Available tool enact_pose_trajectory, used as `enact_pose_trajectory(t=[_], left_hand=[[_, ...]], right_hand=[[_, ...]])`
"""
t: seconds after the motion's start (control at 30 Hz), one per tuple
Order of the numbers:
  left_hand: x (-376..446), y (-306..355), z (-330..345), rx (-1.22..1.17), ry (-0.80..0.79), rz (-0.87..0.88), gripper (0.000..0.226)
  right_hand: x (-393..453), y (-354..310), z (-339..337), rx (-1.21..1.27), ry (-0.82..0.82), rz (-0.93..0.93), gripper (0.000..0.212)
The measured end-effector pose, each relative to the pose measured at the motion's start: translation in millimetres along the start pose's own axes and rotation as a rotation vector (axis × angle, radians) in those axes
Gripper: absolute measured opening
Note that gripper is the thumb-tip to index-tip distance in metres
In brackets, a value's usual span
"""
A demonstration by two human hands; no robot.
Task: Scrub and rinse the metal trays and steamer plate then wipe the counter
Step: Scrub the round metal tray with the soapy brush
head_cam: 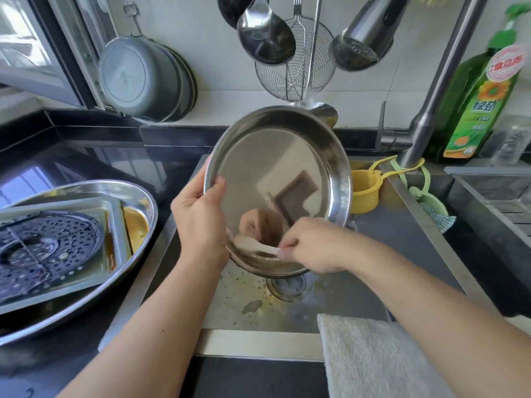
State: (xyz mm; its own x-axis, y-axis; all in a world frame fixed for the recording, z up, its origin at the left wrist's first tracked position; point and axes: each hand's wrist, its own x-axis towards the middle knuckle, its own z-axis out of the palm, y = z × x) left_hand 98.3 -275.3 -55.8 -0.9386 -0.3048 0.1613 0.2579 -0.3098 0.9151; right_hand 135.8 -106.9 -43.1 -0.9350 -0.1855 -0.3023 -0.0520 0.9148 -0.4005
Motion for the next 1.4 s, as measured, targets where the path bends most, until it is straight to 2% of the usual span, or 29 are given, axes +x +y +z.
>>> enact_pose_trajectory(t=[0.07, 0.17, 0.23, 0.37, 0.53, 0.63, 0.7, 0.8, 0.9, 1.0, 1.13, 1.23, 1.3, 1.4], left_hand=[[3, 2, -1, -0.044, 0.046, -0.025, 0.034], [1, 3, 2, -0.028, 0.029, -0.006, 0.033], [-1, 4, 3, -0.016, 0.006, 0.018, 0.034], [2, 5, 0, -0.009, 0.036, 0.051, 0.035], [-2, 7, 2, 0.021, 0.041, 0.077, 0.032], [0, 7, 1, 0.022, 0.069, 0.087, 0.033], [0, 8, 0, 0.016, 0.055, 0.073, 0.037], [-3, 9, 2, -0.010, 0.059, 0.077, 0.040], [-4, 9, 3, -0.016, 0.110, 0.090, 0.041], [0, 10, -1, -0.044, 0.155, 0.097, 0.042], [-1, 8, -1, -0.015, 0.117, 0.115, 0.045], [-3, 8, 2, -0.023, 0.086, 0.150, 0.046], [-4, 8, 4, -0.031, 0.089, 0.154, 0.047], [-4, 11, 3, -0.010, 0.135, 0.176, 0.045]], right_hand=[[3, -4, 3, 0.163, 0.074, -0.067, 0.022], [2, -12, 6, 0.308, 0.132, -0.142, 0.026], [-3, -14, -1, 0.310, 0.077, -0.126, 0.025], [-17, 3, -20, 0.129, -0.159, 0.055, 0.027], [-17, -13, -7, 0.453, -0.164, 0.008, 0.029], [-20, -5, -16, 0.326, -0.229, 0.099, 0.027], [-23, 1, -19, 0.227, -0.215, 0.156, 0.027], [-24, -7, -10, 0.321, -0.156, 0.074, 0.028], [-25, -16, -7, 0.422, -0.173, 0.018, 0.030], [-30, -5, -15, 0.174, -0.217, 0.082, 0.028], [-22, 21, -23, -0.075, -0.106, 0.279, 0.021], [-21, 25, -22, -0.197, -0.059, 0.279, 0.017], [-27, 12, -15, -0.078, -0.160, 0.197, 0.024], [-32, -14, -4, 0.305, -0.294, 0.081, 0.033]])
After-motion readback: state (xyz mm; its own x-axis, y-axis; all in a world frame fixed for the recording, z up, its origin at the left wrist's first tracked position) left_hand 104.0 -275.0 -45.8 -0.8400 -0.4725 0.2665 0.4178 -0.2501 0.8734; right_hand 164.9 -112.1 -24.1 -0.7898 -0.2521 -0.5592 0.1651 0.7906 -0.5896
